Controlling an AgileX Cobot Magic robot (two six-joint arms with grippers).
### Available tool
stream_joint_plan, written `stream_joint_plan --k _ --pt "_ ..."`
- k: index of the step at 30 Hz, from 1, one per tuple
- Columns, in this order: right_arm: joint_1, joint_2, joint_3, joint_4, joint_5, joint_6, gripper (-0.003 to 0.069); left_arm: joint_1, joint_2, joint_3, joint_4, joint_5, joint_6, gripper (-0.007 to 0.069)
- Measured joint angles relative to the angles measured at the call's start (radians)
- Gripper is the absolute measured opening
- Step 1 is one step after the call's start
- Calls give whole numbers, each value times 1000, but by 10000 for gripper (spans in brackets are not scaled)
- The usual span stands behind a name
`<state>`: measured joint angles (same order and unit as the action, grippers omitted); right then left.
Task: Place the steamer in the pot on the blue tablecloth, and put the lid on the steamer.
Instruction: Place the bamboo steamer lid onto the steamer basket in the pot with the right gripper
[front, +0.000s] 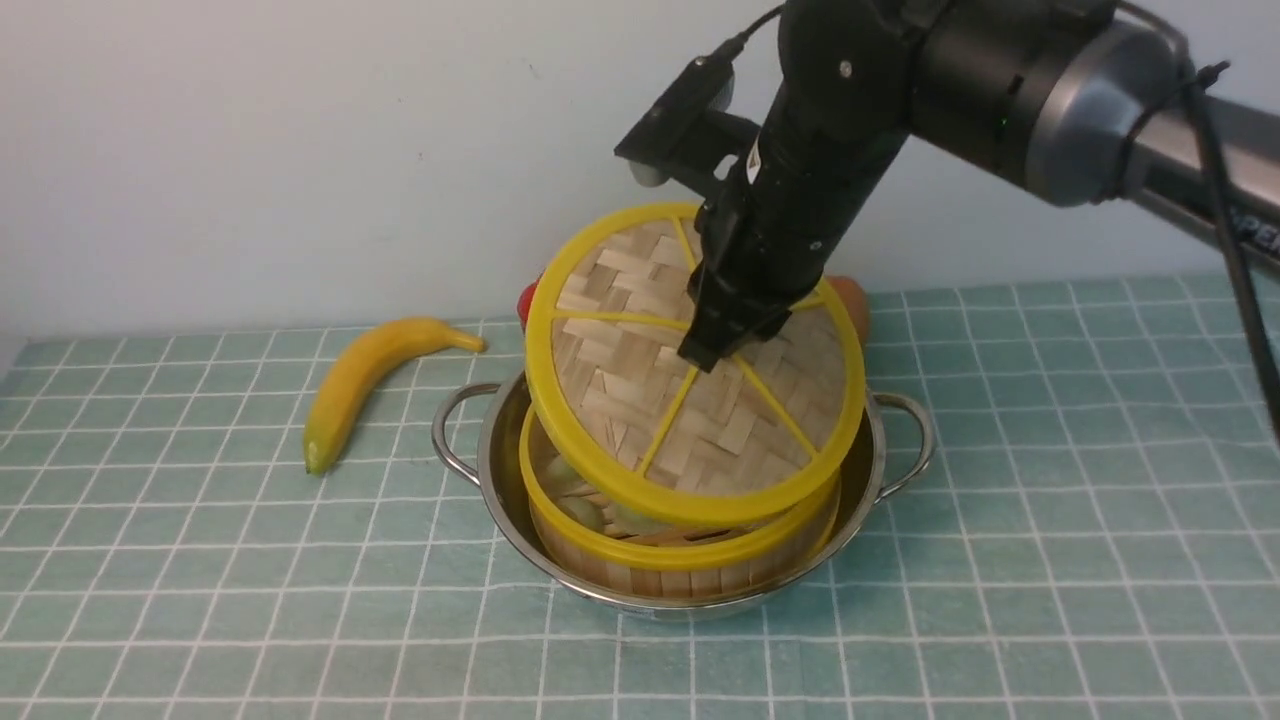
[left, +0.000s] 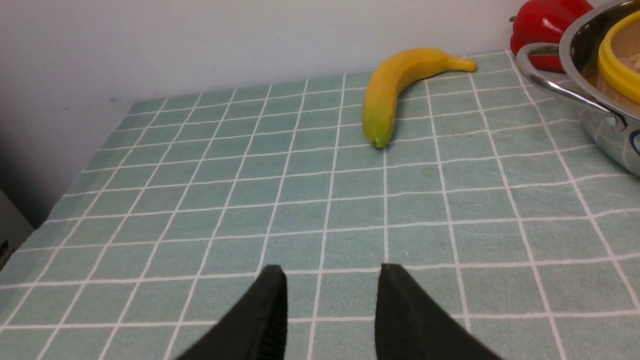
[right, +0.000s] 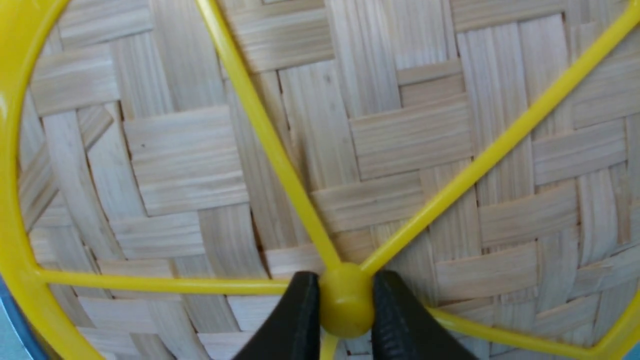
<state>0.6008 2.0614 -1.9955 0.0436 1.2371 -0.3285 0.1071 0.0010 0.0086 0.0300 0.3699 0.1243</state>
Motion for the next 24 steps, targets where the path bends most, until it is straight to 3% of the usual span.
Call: stream_joint_plan --k 12,24 --pt "17 -100 81 9 -7 94 148 0 0 0 0 0 0 243" --pt "17 -96 156 -1 2 34 148 0 0 0 0 0 0 243"
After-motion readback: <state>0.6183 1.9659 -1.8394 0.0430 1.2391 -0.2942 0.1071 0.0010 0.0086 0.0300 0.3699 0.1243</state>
